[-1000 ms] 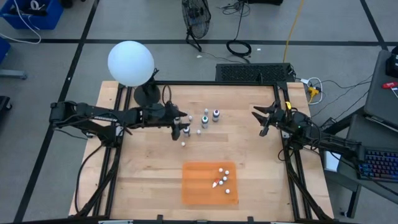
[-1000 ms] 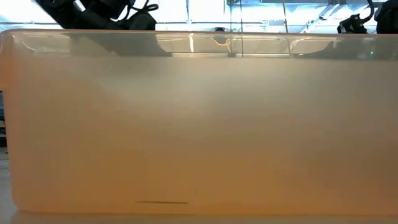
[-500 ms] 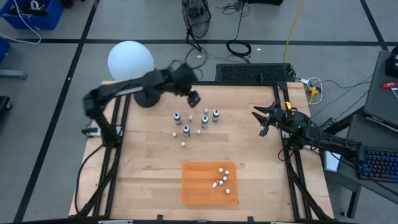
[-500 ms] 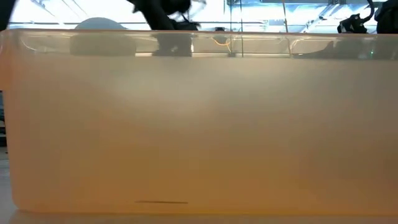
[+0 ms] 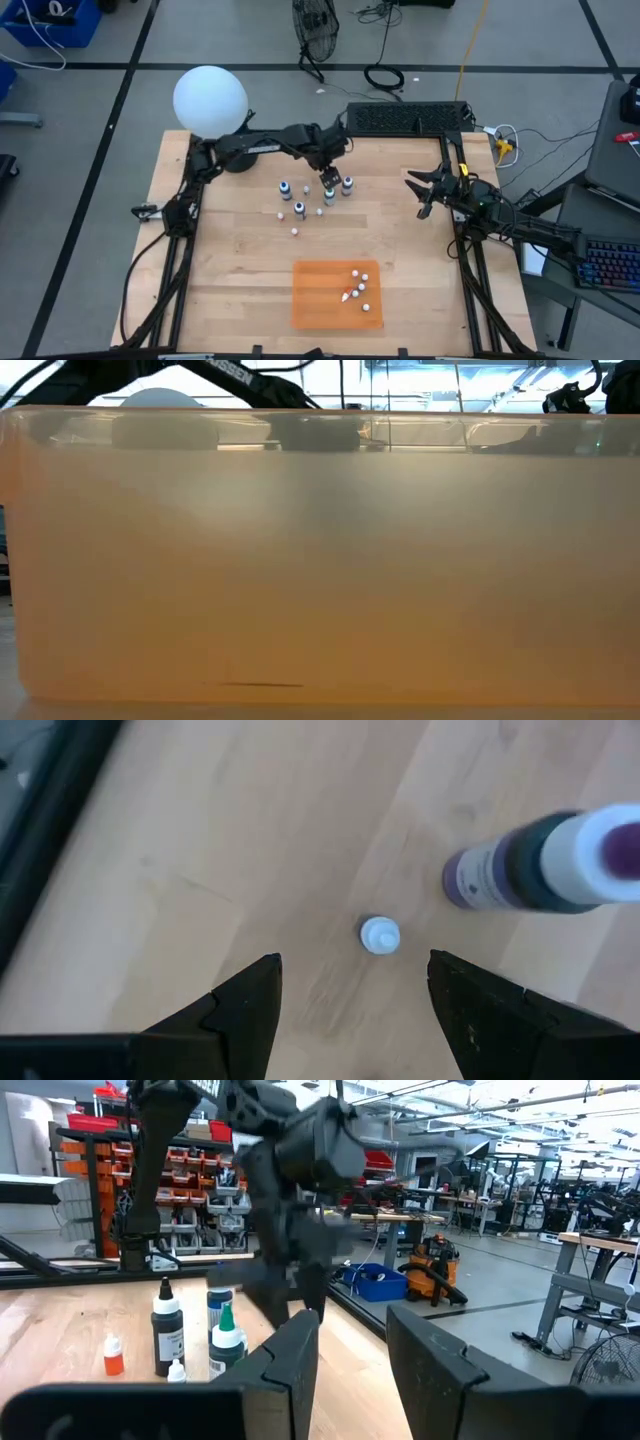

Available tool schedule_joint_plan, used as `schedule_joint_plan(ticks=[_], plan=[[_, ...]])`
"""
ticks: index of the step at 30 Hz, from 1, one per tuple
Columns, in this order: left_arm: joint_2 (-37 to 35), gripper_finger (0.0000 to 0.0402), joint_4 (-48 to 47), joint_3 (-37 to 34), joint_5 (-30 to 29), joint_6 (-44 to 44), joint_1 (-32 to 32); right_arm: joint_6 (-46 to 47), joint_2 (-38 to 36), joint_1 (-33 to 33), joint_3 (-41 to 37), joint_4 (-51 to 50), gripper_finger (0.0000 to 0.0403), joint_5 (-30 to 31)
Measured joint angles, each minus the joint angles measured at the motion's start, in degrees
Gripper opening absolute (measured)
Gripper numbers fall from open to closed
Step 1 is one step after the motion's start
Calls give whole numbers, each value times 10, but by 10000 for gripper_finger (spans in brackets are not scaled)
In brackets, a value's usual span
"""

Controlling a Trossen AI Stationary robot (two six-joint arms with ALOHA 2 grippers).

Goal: Pick & Place food coloring
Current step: Put the large green food coloring bottle into the orange container

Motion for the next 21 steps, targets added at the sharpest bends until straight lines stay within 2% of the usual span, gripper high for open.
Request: schedule_joint_plan(ticks=[21], plan=[[43, 250, 42, -3, 0, 17, -12, 0, 0, 0, 0, 0, 111, 0]])
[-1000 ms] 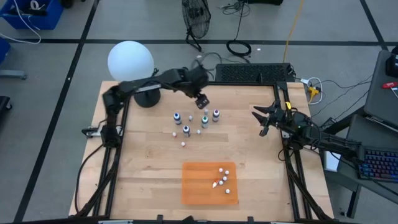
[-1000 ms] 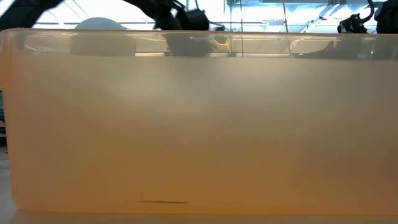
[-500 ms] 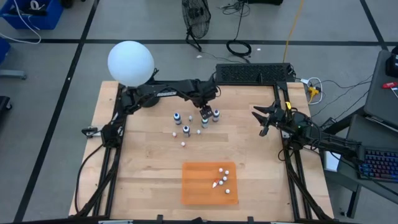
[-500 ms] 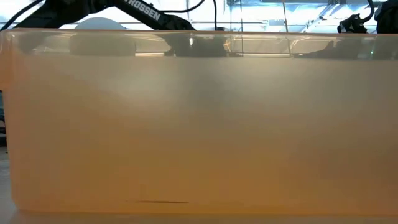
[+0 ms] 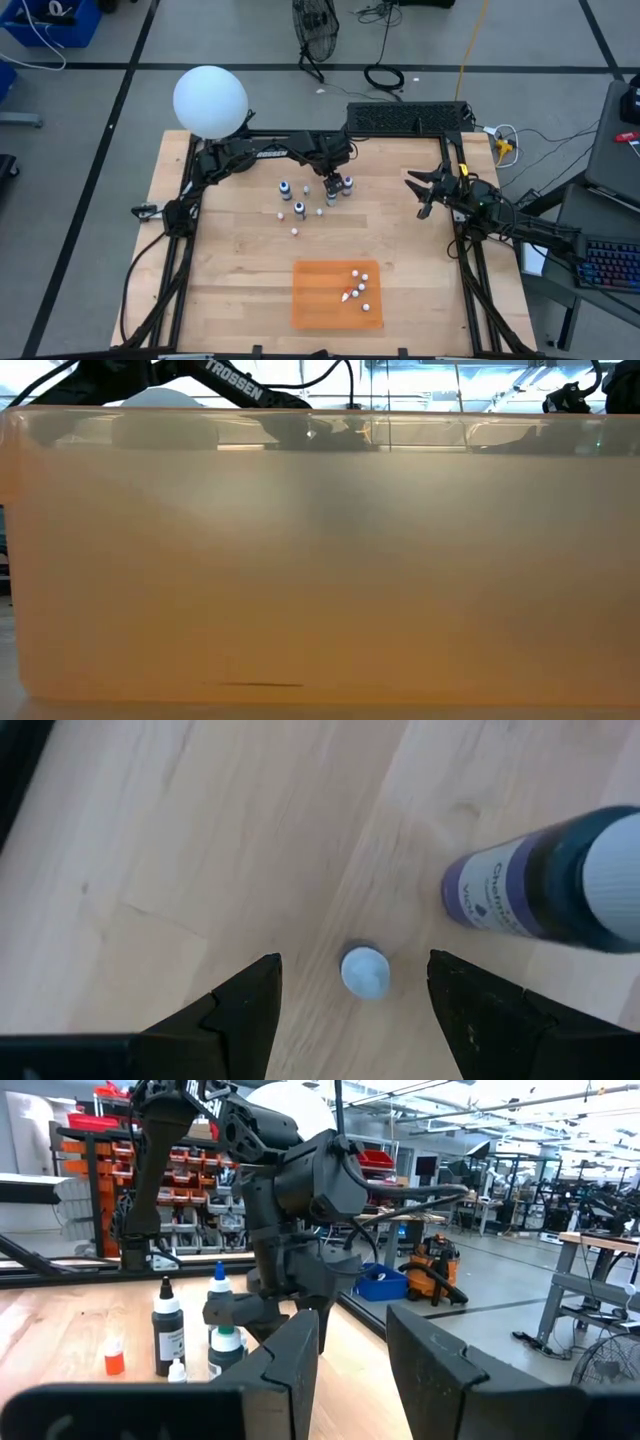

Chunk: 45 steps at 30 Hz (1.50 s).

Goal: Pick & Place food coloring
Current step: Put the large green food coloring bottle into the orange container

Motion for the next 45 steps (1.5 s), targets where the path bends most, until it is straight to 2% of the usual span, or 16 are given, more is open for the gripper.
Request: schedule_joint_plan(ticks=[25, 33, 36, 40, 45], plan=[[0, 250, -9, 0, -15, 1, 0, 0, 0, 0, 0, 0, 110, 0], [-54, 250, -10, 10, -38, 57, -7, 0, 0, 0, 0, 0, 110, 0], [-91, 250, -36, 10, -49, 71, -18, 0, 0, 0, 0, 0, 110, 0], [-135, 250, -89, 11, -13, 95, -47, 0, 0, 0, 0, 0, 111, 0], [-138, 250, -98, 10, -34, 105, -107, 0, 1, 0, 0, 0, 112, 0]])
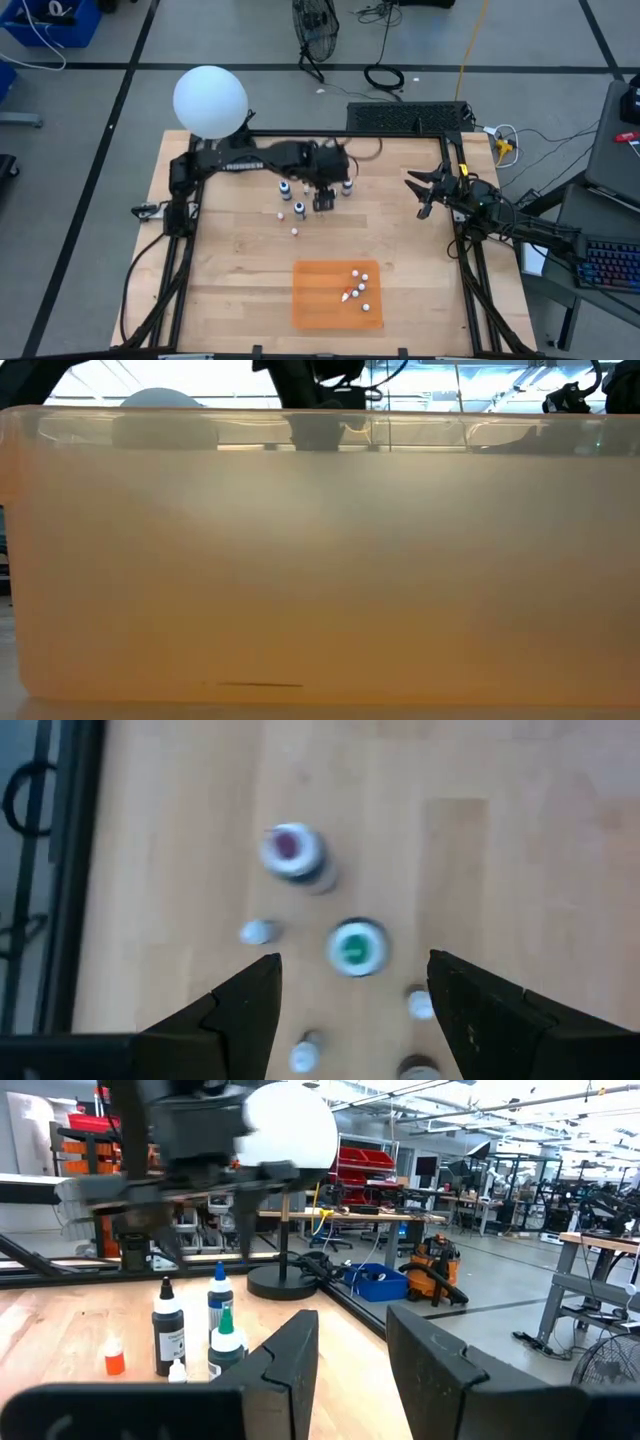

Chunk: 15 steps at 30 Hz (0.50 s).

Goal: Pick & Place food coloring
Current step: Put the large green food coloring bottle into the orange container

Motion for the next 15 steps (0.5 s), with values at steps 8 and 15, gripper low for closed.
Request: schedule_joint_plan(ticks=[8, 15], plan=[[53, 250, 7, -1, -76, 29, -48, 0, 4, 0, 0, -1, 110, 0], [64, 250, 13, 0, -143, 7, -38, 0, 4, 0, 0, 0, 111, 0]])
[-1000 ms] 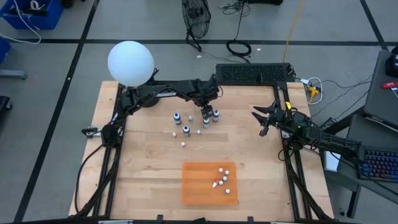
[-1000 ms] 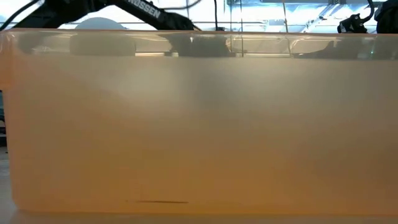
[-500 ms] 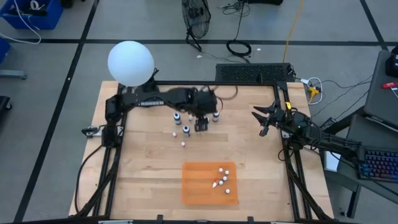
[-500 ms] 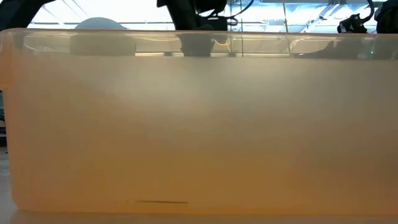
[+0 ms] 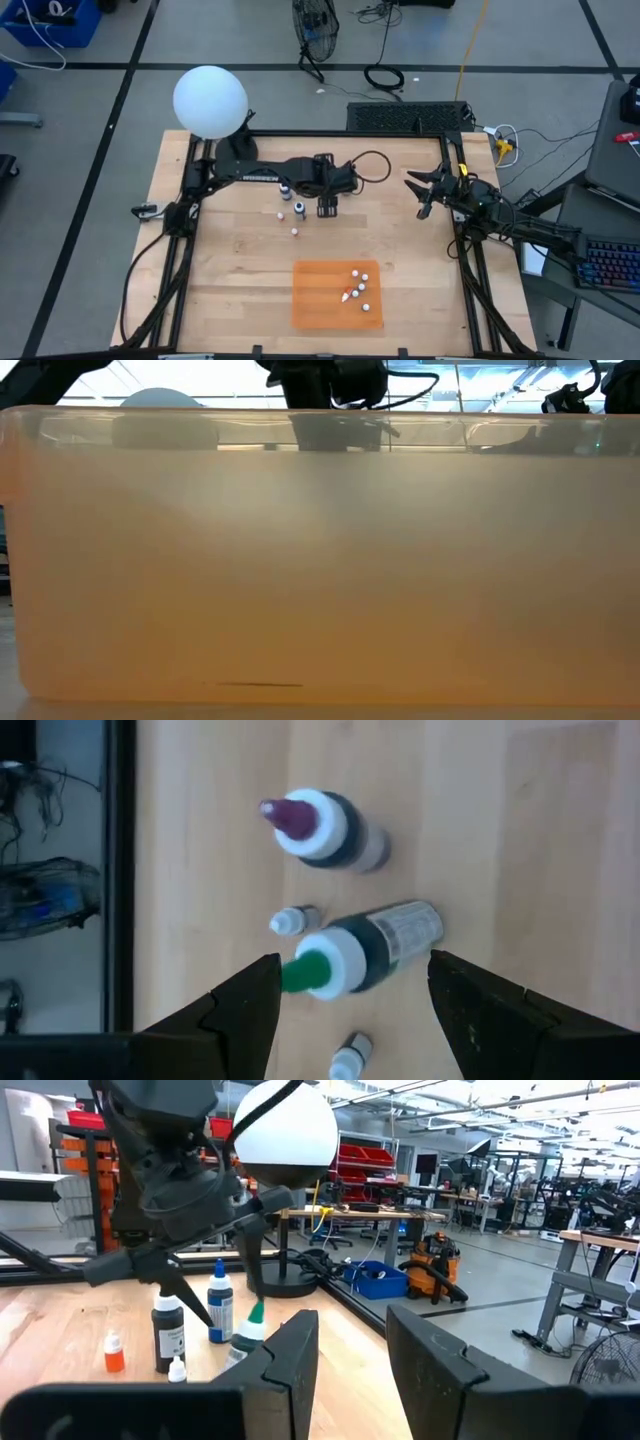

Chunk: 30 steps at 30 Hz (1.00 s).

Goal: Pick & Place food coloring
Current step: Put the large green food coloring bottle into the orange container

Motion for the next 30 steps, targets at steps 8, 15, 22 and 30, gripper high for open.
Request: schedule_joint_plan(ticks=[8, 15, 22, 30], plan=[[-3, 250, 2, 0, 12, -7, 5, 0, 0, 0, 0, 0, 110, 0], [-3, 250, 2, 0, 36, -5, 5, 0, 0, 0, 0, 0, 111, 0], [-3, 250, 2, 0, 77, -13, 8, 0, 0, 0, 0, 0, 112, 0], [9, 250, 3, -3, 78, -10, 11, 0, 0, 0, 0, 0, 110, 0]])
